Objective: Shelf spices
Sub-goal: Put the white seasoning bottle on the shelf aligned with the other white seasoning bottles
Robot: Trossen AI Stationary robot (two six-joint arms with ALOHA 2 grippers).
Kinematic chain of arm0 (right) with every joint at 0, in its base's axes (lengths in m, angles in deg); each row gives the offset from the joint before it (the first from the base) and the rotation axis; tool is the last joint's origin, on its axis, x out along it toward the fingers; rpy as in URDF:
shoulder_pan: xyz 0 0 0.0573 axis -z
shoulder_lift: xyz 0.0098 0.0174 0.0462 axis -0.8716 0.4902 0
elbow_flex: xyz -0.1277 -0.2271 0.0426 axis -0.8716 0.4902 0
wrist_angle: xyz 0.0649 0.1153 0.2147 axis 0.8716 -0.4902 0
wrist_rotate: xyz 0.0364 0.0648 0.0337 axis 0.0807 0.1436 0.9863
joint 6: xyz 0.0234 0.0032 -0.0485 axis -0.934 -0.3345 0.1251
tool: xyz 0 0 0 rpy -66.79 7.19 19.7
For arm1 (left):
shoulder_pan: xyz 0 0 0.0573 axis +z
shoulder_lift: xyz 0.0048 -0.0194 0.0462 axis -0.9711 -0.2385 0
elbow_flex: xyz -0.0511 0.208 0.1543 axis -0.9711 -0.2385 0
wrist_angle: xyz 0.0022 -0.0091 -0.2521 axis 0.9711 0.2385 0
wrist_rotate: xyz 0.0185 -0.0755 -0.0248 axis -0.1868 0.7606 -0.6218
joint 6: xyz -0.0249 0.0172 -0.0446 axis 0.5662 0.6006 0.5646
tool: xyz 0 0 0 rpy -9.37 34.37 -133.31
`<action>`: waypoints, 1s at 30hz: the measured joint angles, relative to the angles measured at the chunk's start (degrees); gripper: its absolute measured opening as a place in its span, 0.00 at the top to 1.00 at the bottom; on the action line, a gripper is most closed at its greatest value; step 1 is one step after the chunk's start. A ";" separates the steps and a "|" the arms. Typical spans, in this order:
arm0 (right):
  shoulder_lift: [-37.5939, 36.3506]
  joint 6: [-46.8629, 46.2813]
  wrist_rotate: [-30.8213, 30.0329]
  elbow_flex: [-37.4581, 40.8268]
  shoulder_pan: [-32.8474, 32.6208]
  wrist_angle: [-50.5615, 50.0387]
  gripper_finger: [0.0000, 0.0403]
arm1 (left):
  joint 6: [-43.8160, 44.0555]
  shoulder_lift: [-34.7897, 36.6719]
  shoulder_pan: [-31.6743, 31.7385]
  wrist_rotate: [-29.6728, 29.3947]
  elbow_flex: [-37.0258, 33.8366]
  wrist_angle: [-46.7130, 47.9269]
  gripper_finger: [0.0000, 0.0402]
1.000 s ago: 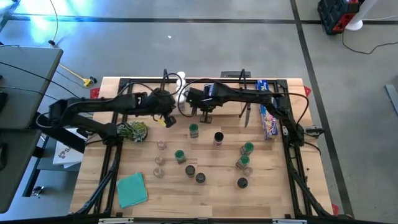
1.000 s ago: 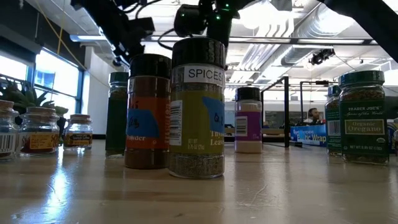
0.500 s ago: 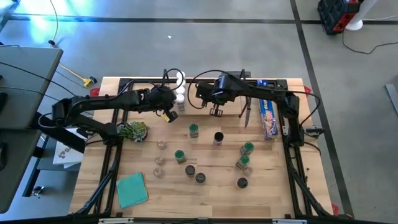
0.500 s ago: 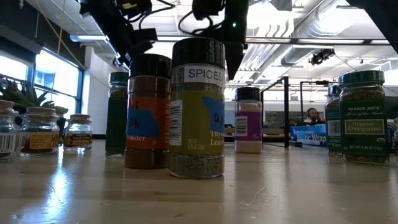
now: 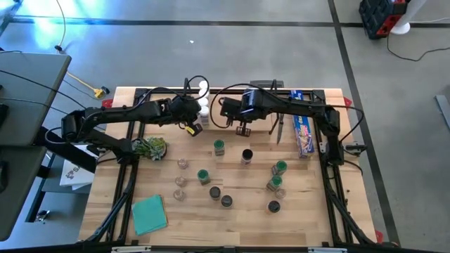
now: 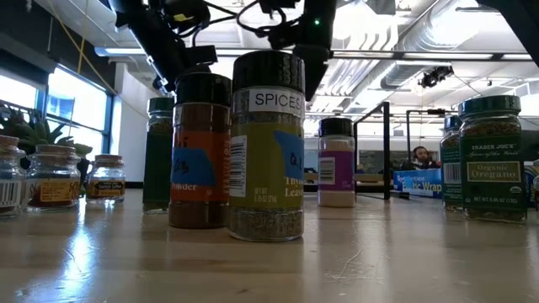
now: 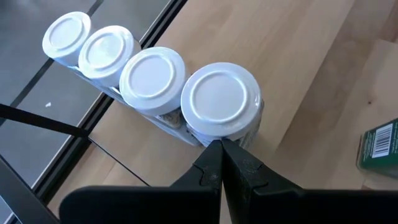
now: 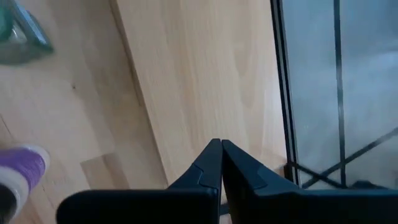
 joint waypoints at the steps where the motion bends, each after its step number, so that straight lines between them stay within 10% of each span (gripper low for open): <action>1: 0.00 0.53 0.61 0.00 0.00 1.75 0.99 | 0.00 0.07 -0.02 0.00 0.06 0.26 1.00; 15: -1.33 2.15 17.19 29.04 2.55 56.24 0.99 | 1.09 7.82 -3.65 -0.70 6.38 15.14 1.00; 30: 0.72 -0.51 16.85 33.24 4.66 75.26 0.99 | 5.49 11.98 -7.25 -3.90 6.38 19.08 1.00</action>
